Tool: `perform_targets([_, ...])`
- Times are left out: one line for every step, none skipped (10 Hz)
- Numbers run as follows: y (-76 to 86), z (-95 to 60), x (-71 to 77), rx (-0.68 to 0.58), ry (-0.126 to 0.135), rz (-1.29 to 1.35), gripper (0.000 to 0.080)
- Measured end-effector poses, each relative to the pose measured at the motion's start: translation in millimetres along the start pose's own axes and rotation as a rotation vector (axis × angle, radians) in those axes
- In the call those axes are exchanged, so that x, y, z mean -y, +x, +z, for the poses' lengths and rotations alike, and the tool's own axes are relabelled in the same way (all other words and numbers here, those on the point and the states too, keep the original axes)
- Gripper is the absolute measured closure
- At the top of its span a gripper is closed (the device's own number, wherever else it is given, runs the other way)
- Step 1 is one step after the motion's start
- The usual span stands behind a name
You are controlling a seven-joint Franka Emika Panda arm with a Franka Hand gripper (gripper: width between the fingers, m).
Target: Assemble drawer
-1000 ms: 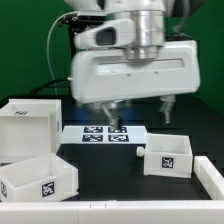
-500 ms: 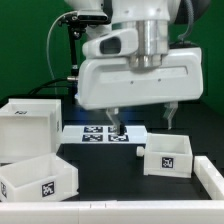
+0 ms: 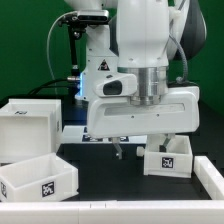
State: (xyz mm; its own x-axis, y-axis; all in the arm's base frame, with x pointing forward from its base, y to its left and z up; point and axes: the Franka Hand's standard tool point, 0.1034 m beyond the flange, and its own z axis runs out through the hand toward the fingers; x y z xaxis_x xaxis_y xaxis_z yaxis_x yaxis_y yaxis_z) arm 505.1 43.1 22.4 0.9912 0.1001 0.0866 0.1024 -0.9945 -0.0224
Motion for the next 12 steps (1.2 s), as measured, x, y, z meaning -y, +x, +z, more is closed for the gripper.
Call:
perform_targets([-0.9,1.1,1.0,0.002,0.0,-0.002,0.0204])
perform_targets([-1.0,1.2,0.9,0.003,0.0,-0.002,0.0204])
perform_targets([-1.1,1.3,0.7,0.003,0.0,-0.002,0.038])
perform_targets([-1.2,1.5,0.7,0.003,0.0,-0.002,0.038])
perform_targets([-1.2,1.5,0.7,0.003,0.0,-0.002,0.0564])
perform_targets([-1.2,1.5,0.7,0.003,0.0,-0.002,0.0697])
perform_targets([-1.1,1.5,0.7,0.003,0.0,-0.002,0.0697])
perform_targets([-1.5,0.4,0.2,-0.003,-0.002,-0.017,0.0763])
perform_targets([-7.4,-2.4,-1.7,-0.012,-0.006,-0.05,0.0763])
perform_targets([-18.5,-9.0,-8.0,-0.013,-0.009,-0.098,0.0763])
perform_targets([-33.4,-20.1,-16.9,-0.009,-0.012,-0.12,0.0763])
perform_targets([-47.2,-30.1,-25.7,-0.006,-0.014,-0.121,0.0763])
